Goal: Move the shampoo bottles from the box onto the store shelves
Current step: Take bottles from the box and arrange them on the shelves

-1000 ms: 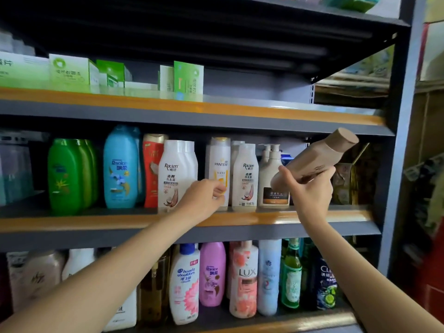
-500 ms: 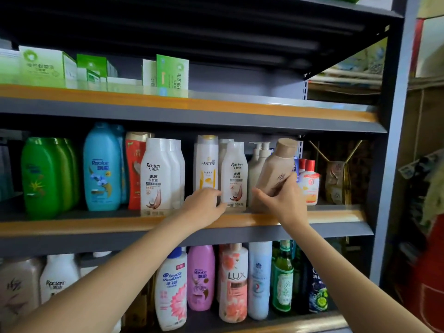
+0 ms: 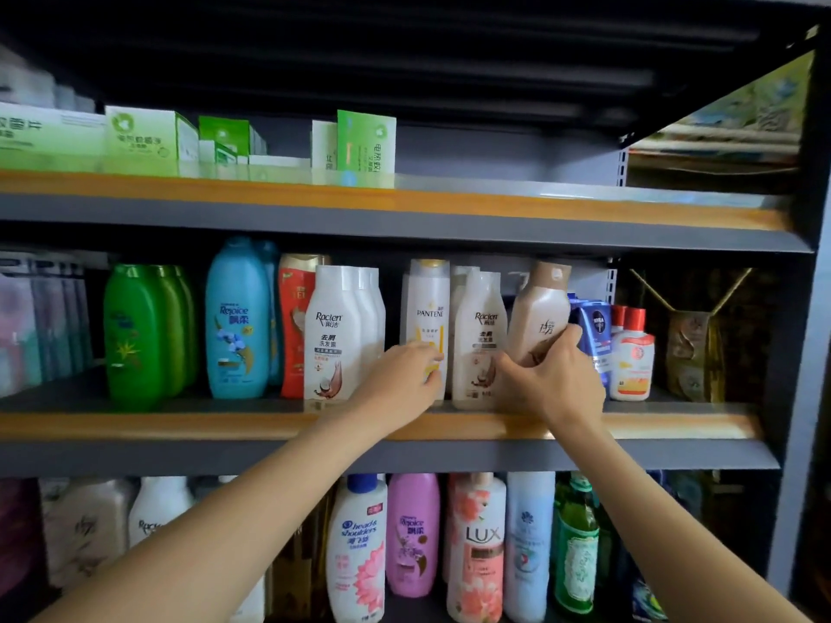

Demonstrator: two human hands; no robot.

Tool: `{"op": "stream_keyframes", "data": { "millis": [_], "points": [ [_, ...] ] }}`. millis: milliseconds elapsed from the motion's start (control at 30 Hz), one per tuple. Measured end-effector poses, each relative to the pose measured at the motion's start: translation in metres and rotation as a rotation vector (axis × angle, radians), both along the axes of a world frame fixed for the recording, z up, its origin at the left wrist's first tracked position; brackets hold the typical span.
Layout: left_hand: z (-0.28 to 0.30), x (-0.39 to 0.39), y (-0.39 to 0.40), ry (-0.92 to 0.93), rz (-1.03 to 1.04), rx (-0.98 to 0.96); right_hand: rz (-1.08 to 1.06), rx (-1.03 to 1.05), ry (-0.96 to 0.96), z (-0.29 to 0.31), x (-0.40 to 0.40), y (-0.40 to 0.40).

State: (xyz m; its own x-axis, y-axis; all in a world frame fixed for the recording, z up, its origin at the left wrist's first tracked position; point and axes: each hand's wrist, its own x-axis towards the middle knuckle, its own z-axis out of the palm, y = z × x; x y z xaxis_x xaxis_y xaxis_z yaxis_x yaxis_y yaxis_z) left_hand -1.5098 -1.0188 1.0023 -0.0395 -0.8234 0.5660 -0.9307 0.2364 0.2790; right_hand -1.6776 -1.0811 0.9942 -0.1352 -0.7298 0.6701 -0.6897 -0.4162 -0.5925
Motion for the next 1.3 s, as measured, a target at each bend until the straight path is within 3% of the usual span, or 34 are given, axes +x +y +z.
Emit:
{"op": "stream_keyframes", "data": {
  "millis": [133, 500, 800, 1033, 1167, 1300],
  "points": [
    [0.003, -0.015, -0.010, 0.007, -0.006, -0.061, -0.064, 0.001, 0.048, -0.001, -0.019, -0.007],
    [-0.001, -0.032, -0.019, -0.049, 0.047, 0.048, -0.077, 0.144, 0.191, 0.013, -0.025, -0.013],
    [0.032, -0.041, -0.034, 0.171, 0.084, -0.145, 0.002, 0.184, 0.130, 0.011, -0.030, -0.013],
    [0.038, -0.066, -0.055, 0.343, 0.149, -0.126, 0.013, 0.167, 0.110, 0.010, -0.031, -0.015],
    [0.034, -0.066, -0.061, 0.228, 0.195, -0.128, 0.020, 0.157, 0.090, 0.007, -0.033, -0.016],
    [0.031, -0.067, -0.050, 0.250, 0.059, -0.123, 0.028, 0.154, 0.103, 0.009, -0.034, -0.018]
  ]
}}
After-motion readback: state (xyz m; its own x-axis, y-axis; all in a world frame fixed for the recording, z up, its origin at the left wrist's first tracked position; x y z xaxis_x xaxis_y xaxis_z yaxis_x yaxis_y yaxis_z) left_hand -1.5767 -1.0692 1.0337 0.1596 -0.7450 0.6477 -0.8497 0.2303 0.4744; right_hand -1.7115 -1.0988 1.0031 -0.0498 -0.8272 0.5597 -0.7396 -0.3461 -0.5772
